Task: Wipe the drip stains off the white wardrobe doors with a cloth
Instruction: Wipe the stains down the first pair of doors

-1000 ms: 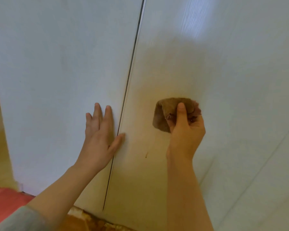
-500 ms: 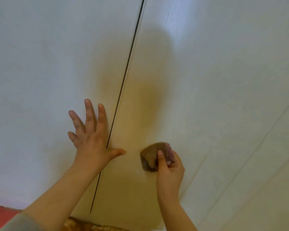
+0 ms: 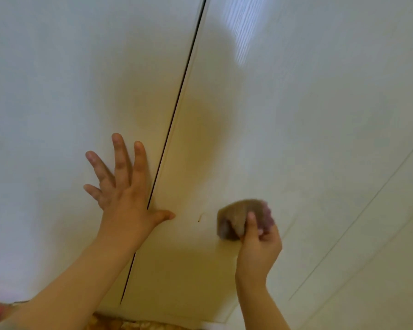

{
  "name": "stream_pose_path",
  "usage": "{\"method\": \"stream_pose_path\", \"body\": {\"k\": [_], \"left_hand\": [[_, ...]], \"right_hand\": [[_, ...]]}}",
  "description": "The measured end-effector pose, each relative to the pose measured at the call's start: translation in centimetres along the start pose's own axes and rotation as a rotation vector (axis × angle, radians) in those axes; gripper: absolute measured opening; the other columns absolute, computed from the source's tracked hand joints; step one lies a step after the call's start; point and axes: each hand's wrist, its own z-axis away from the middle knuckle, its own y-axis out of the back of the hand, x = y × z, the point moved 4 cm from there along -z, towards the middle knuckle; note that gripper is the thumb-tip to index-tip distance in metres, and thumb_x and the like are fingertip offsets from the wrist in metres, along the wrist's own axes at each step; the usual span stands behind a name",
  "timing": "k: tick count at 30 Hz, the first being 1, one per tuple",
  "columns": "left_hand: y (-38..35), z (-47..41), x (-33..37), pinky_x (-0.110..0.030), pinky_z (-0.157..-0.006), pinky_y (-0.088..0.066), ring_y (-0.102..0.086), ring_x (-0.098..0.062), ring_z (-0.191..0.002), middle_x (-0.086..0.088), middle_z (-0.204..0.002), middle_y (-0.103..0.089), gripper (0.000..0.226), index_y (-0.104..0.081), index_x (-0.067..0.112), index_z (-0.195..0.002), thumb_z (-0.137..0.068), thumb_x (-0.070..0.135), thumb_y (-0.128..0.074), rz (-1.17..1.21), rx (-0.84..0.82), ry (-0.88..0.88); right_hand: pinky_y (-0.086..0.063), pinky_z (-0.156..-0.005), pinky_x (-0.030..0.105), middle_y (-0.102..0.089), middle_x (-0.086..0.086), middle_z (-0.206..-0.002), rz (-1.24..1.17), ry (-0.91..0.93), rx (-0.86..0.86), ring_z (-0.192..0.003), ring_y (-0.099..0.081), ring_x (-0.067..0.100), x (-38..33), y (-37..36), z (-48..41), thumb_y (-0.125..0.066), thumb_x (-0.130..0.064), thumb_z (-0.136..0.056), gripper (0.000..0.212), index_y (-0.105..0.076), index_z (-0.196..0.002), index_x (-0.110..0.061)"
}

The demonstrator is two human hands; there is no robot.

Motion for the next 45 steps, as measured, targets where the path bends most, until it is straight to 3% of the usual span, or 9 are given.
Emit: {"method": "stream_pose_path", "body": {"k": [11,14,17,21,25,30,36,40,45], "left_hand": [[0.0,0.1,-0.1,-0.083,-0.099,-0.003,0.031,-0.044,-0.143,0.007,-0.154,0.043,0.161,0.034,0.039,-0.146,-0.047,0.049,-0.093,0.007,0.033,-0.011],[-0.1,0.1,-0.1,-0.081,-0.101,0.000,0.035,-0.041,-0.141,0.007,-0.154,0.043,0.161,0.036,0.041,-0.144,-0.048,0.048,-0.093,0.014,0.037,-0.021],[0.0,0.0,-0.1,-0.080,-0.101,0.000,0.038,-0.038,-0.139,0.008,-0.153,0.045,0.161,0.038,0.043,-0.141,-0.048,0.049,-0.093,0.014,0.041,-0.020],[0.2,-0.1,0.0,-0.078,-0.104,0.002,0.040,-0.038,-0.139,0.010,-0.149,0.049,0.160,0.043,0.045,-0.136,-0.050,0.049,-0.092,0.019,0.013,-0.007],[0.1,0.0,-0.1,-0.079,-0.103,0.002,0.036,-0.042,-0.141,0.011,-0.149,0.049,0.160,0.042,0.045,-0.137,-0.050,0.049,-0.092,0.025,0.015,-0.023],[0.1,-0.1,-0.2,-0.082,-0.100,-0.001,0.032,-0.045,-0.142,0.007,-0.153,0.044,0.161,0.038,0.041,-0.142,-0.047,0.049,-0.093,0.011,0.021,-0.024],[0.0,-0.1,0.0,-0.081,-0.101,0.000,0.032,-0.045,-0.142,0.007,-0.153,0.044,0.160,0.036,0.038,-0.143,-0.048,0.049,-0.093,0.002,0.021,-0.020],[0.1,-0.2,0.1,-0.081,-0.102,-0.002,0.032,-0.045,-0.142,0.008,-0.150,0.048,0.159,0.034,0.033,-0.146,-0.050,0.050,-0.092,-0.006,0.005,-0.008],[0.0,-0.1,-0.1,-0.082,-0.101,-0.003,0.030,-0.045,-0.143,0.009,-0.149,0.048,0.158,0.024,0.031,-0.153,-0.048,0.050,-0.093,-0.015,0.009,-0.013]], "right_hand": [[-0.056,-0.087,0.034,-0.066,0.000,-0.088,-0.303,0.085,-0.078,-0.094,-0.063,0.018,-9.2,-0.2,-7.8,-0.058,-0.008,-0.097,0.012,-0.065,-0.090,-0.016],[-0.052,-0.095,0.050,-0.071,-0.001,-0.095,-0.213,0.095,-0.045,-0.101,-0.067,0.022,-6.1,0.5,-8.1,-0.068,-0.028,-0.089,0.005,-0.071,-0.090,-0.024],[-0.048,-0.099,0.057,-0.072,0.004,-0.106,-0.119,-0.042,0.024,-0.109,-0.065,0.026,0.0,2.4,-4.3,-0.076,-0.047,-0.079,0.034,-0.073,-0.102,-0.022],[-0.051,-0.096,0.047,-0.074,-0.005,-0.088,0.052,-0.200,0.033,-0.100,-0.067,0.026,4.4,5.0,0.4,-0.063,-0.005,-0.093,0.013,-0.071,-0.097,-0.014],[-0.052,-0.083,0.038,-0.070,-0.005,-0.076,-0.079,-0.111,-0.038,-0.083,-0.063,0.016,-1.3,4.4,-2.6,-0.061,-0.004,-0.094,0.022,-0.070,-0.078,-0.017],[-0.058,-0.077,0.026,-0.066,0.001,-0.093,-0.336,0.037,-0.028,-0.091,-0.065,0.011,-11.0,2.4,-9.5,-0.055,-0.005,-0.098,0.011,-0.063,-0.096,-0.013],[-0.058,-0.066,0.024,-0.063,0.007,-0.102,-0.283,-0.169,0.071,-0.089,-0.064,0.014,-2.6,4.9,-7.4,-0.055,-0.004,-0.097,0.014,-0.063,-0.100,-0.015],[-0.054,-0.095,0.041,-0.070,0.004,-0.105,-0.103,-0.317,0.069,-0.104,-0.066,0.020,2.6,7.2,-3.5,-0.059,-0.006,-0.096,0.018,-0.067,-0.111,-0.010],[-0.056,-0.069,0.020,-0.069,-0.008,-0.073,-0.272,-0.074,0.005,-0.073,-0.064,0.004,-5.7,5.7,-7.0,-0.054,0.000,-0.096,0.020,-0.064,-0.086,-0.013]]}}
